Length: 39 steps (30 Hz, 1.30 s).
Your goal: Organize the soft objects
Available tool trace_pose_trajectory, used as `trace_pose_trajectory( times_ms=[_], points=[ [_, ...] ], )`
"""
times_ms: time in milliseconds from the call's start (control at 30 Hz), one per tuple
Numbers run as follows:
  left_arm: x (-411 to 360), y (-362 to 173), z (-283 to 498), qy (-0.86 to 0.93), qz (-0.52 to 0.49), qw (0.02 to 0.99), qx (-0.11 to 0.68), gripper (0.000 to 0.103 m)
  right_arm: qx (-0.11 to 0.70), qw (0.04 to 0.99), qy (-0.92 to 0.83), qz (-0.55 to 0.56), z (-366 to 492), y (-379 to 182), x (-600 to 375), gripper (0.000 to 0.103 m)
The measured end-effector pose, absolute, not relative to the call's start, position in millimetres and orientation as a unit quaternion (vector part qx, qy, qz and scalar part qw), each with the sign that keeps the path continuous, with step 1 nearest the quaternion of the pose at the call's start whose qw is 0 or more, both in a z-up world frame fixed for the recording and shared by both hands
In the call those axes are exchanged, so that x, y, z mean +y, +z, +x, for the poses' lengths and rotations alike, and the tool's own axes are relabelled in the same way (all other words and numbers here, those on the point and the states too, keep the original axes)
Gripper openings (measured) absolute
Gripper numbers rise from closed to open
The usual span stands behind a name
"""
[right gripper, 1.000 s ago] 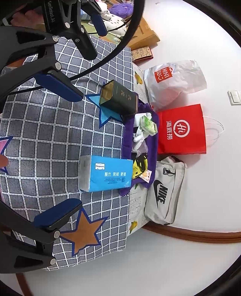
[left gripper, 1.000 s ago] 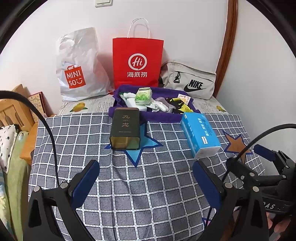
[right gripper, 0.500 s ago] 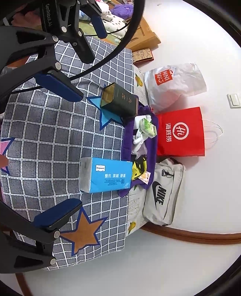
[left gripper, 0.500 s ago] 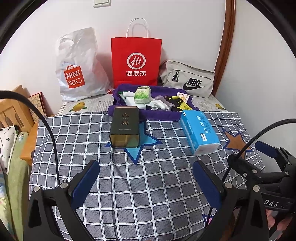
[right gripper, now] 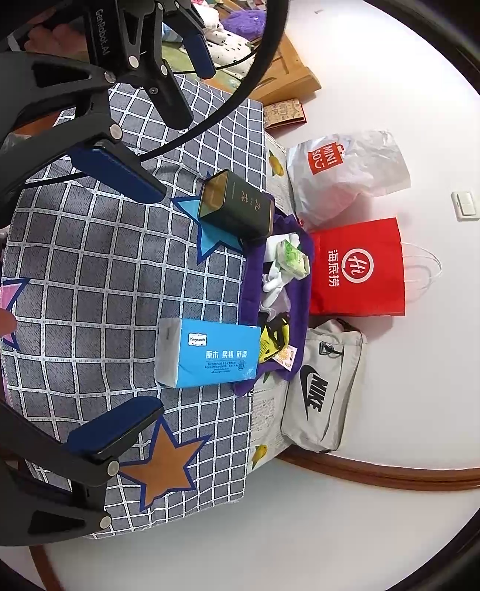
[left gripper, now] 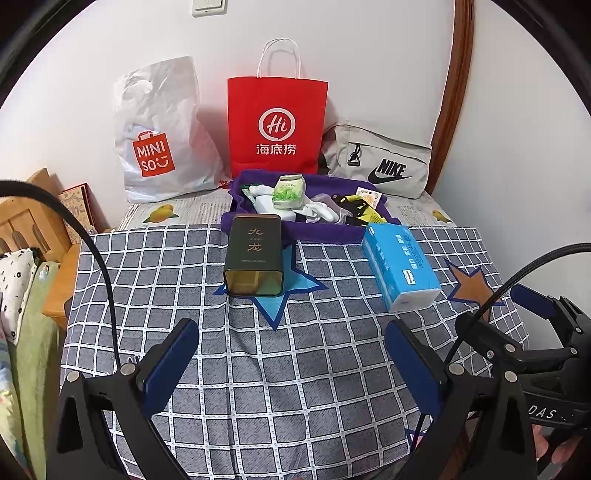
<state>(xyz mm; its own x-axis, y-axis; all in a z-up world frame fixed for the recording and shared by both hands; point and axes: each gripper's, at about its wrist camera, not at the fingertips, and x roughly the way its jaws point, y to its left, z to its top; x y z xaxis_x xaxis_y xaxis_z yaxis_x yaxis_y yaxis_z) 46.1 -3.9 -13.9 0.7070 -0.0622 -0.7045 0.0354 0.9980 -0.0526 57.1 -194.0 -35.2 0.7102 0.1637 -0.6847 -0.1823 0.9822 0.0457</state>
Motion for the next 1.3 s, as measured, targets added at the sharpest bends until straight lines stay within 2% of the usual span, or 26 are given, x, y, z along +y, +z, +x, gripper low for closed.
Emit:
trace_pose_trajectory(
  times_ms=[1300],
  points=[
    [-2.7,-14.1,46.3,-0.028,-0.018,0.922,0.386,0.102,0.373,0.923,0.089,-0.014,57.8,-35.2,-194.8,0.103]
  ],
)
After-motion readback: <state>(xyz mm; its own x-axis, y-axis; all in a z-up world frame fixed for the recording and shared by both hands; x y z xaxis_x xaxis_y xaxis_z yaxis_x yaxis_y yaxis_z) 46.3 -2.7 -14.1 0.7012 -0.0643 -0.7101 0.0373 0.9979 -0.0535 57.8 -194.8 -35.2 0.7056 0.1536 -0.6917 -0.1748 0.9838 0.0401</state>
